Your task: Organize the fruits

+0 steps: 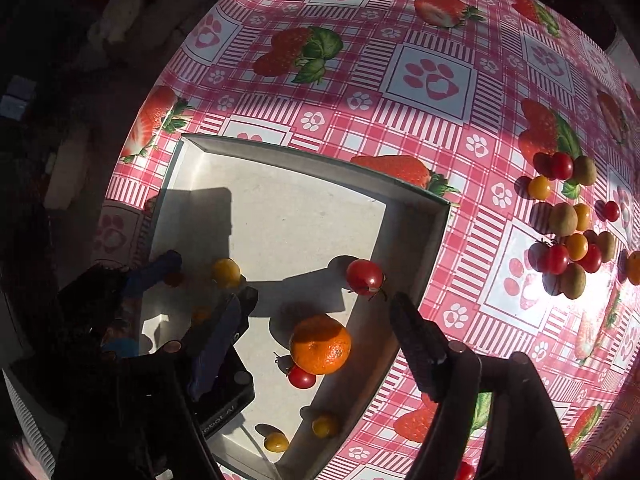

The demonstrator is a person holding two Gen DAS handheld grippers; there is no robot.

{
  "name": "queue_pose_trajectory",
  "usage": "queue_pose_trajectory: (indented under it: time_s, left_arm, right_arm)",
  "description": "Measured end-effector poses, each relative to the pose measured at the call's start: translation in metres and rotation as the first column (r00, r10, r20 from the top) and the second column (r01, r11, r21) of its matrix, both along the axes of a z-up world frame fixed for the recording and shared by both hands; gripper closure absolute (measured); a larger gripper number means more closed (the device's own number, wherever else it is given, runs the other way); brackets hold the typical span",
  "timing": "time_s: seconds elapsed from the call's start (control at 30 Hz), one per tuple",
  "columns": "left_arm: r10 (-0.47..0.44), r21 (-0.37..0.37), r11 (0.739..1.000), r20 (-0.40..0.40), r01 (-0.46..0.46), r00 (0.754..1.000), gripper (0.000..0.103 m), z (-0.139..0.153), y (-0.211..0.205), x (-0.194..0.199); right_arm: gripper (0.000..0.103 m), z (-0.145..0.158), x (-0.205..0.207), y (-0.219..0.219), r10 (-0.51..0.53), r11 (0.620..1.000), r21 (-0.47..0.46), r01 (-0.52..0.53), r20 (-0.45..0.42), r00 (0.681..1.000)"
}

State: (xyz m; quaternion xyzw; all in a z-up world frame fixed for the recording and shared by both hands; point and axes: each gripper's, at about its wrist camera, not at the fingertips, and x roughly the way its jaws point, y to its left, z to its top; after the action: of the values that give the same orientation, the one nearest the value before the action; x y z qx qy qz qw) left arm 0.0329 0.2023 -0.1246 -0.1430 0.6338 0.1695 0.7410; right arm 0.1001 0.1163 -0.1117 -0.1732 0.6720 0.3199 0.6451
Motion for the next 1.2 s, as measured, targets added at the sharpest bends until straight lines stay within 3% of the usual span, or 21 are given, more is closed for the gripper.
queue_pose_trajectory:
  time_s: [0.03, 0.1, 0.2, 0.53, 0.67, 1.2]
  left_arm:
    - [-0.001, -0.002, 1.000, -0.003, 0.001, 1.000, 0.016, 0.002, -0.001, 0.000]
    - [-0.007, 0.007, 1.000, 0.012, 0.006, 1.000, 0.002, 0.010, -0.002, -0.007]
    - [-0.024, 0.014, 1.000, 0.005, 0.024, 1.000, 0.002, 0.015, -0.008, -0.013]
    - [-0.043, 0.003, 0.999, -0.016, 0.043, 0.999, 0.002, 0.024, -0.026, -0.050]
    - [-0.030, -0.032, 0.999, -0.036, 0.029, 0.999, 0.002, 0.028, -0.031, -0.068]
    - [-0.112, -0.026, 0.994, -0.093, 0.110, 0.989, 0.002, 0.043, -0.072, -0.118]
  right_arm:
    - [0.021, 0.003, 0.000, -0.002, -0.001, 1.000, -0.001, 0.001, 0.003, 1.000]
    - [0.018, 0.009, 0.000, -0.008, -0.002, 1.000, -0.006, 0.002, 0.025, 1.000]
    - [0.013, 0.016, -0.003, -0.020, -0.004, 1.000, -0.017, 0.005, 0.056, 0.998]
    - [0.012, 0.021, -0.026, -0.042, 0.004, 0.995, -0.104, 0.005, 0.083, 0.997]
    - [0.012, 0.023, -0.041, -0.058, 0.006, 0.992, -0.127, 0.003, 0.071, 0.997]
    - [0.012, 0.044, -0.093, -0.079, 0.072, 0.988, -0.141, -0.062, 0.068, 0.995]
